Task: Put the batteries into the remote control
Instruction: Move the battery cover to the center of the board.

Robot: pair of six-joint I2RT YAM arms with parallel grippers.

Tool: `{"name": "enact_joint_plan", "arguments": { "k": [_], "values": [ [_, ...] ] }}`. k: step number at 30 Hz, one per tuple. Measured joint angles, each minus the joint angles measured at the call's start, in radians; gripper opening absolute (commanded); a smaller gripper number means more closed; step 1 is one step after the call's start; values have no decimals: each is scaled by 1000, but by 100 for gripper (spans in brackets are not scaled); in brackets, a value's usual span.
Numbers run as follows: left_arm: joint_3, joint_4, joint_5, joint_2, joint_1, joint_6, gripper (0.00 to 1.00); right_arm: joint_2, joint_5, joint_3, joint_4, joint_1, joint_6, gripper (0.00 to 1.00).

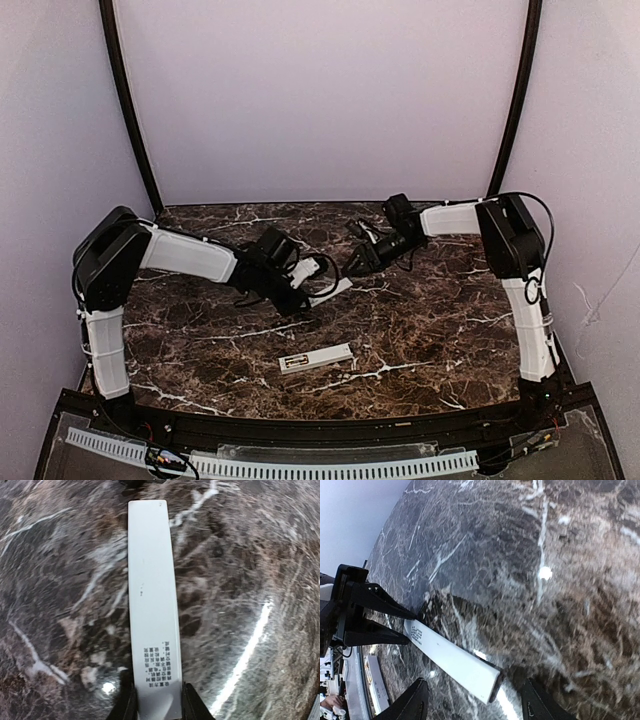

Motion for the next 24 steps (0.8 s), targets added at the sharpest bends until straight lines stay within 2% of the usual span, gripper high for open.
{"name": "enact_joint_plan", "arguments": {
  "k": [6,8,11,14,16,19,24],
  "values": [
    [-41,13,60,-26,-38,39,48,-92,-8,-150,6,-1,4,60],
    [-56,15,59,-42,-39,40,54,-106,-14,-179,15,-1,8,58],
    [-71,8,56,-62,-27,15,57,-124,-31,-224,37,-1,19,56],
    [-110,8,44,-97,3,-47,57,-141,-54,-267,60,-1,26,55],
    [-146,12,35,-128,16,-97,53,-145,-66,-282,71,0,27,54],
    [-221,40,18,-196,28,-207,45,-145,-85,-300,94,5,29,53],
    [-329,122,9,-281,16,-440,38,-147,-118,-337,138,25,34,50]
  ]
}}
